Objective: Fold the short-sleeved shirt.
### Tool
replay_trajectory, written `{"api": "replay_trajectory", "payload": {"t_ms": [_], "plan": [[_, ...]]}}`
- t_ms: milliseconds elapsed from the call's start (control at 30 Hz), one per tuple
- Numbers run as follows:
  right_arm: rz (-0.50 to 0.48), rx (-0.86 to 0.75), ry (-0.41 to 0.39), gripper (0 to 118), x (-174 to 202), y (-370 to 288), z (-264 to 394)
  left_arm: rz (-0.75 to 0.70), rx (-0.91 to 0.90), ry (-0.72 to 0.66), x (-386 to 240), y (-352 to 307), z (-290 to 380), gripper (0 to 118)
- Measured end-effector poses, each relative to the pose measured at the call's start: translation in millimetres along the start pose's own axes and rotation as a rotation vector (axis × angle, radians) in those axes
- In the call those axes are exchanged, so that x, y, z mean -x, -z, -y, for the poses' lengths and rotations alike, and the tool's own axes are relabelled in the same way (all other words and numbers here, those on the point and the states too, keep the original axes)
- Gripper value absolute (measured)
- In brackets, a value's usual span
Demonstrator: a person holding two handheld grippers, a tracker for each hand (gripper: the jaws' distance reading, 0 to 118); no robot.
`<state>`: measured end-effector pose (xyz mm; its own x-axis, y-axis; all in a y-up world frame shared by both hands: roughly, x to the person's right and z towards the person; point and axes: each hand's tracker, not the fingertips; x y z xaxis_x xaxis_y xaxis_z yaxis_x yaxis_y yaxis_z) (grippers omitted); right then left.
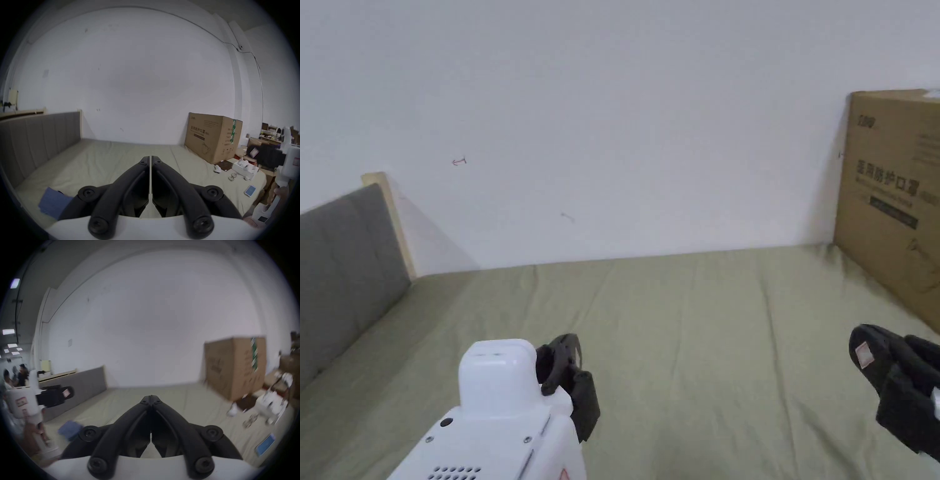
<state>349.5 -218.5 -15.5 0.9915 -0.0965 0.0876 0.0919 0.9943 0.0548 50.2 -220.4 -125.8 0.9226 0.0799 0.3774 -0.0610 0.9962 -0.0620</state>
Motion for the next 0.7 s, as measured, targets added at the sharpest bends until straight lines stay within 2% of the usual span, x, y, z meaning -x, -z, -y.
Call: {"api": "replay_trajectory", "payload": {"t_ms": [67,133,433,467,500,533,567,600,633,667,700], "plan": [[0.079,-0.061,-0.031,0,1.5,-8.2,-2.0,-0.028,-0.018,0.035,-9.2,-10.0,-2.3,2],[0.115,-0.083,-0.031,0,0.7,-12.4,-4.6,-0.061,-0.050,0.062,-13.9,-20.8,-1.5,2],[0.131,-0.009,-0.002,0,-2.6,-16.2,-5.0,-0.080,-0.093,0.087,-16.5,-48.2,1.4,4],[0.126,-0.009,0.006,14,-2.8,-17.4,-4.0,-0.044,-0.096,0.070,-15.1,-50.2,1.6,11],[0.130,-0.011,0.004,46,-1.6,-18.6,-3.1,-0.040,-0.101,0.064,-13.9,-51.5,1.5,33],[0.137,-0.013,-0.006,76,-0.4,-18.8,-2.9,-0.042,-0.103,0.063,-14.0,-52.3,1.2,57],[0.151,-0.007,-0.022,100,1.2,-18.6,-3.1,-0.042,-0.103,0.062,-14.0,-51.9,0.8,86],[0.179,-0.004,-0.042,118,3.4,-18.8,-3.0,-0.045,-0.093,0.065,-14.6,-50.2,-0.5,118],[0.178,-0.011,-0.049,118,4.1,-20.2,-2.5,-0.047,-0.091,0.067,-16.6,-52.8,0.0,118],[0.102,0.009,-0.049,118,9.5,-17.5,-0.1,-0.038,-0.128,0.064,-15.7,-52.5,-5.5,118],[0.155,-0.011,-0.054,118,7.9,-17.2,-1.2,-0.043,-0.118,0.073,-16.2,-51.1,-9.6,118]]}}
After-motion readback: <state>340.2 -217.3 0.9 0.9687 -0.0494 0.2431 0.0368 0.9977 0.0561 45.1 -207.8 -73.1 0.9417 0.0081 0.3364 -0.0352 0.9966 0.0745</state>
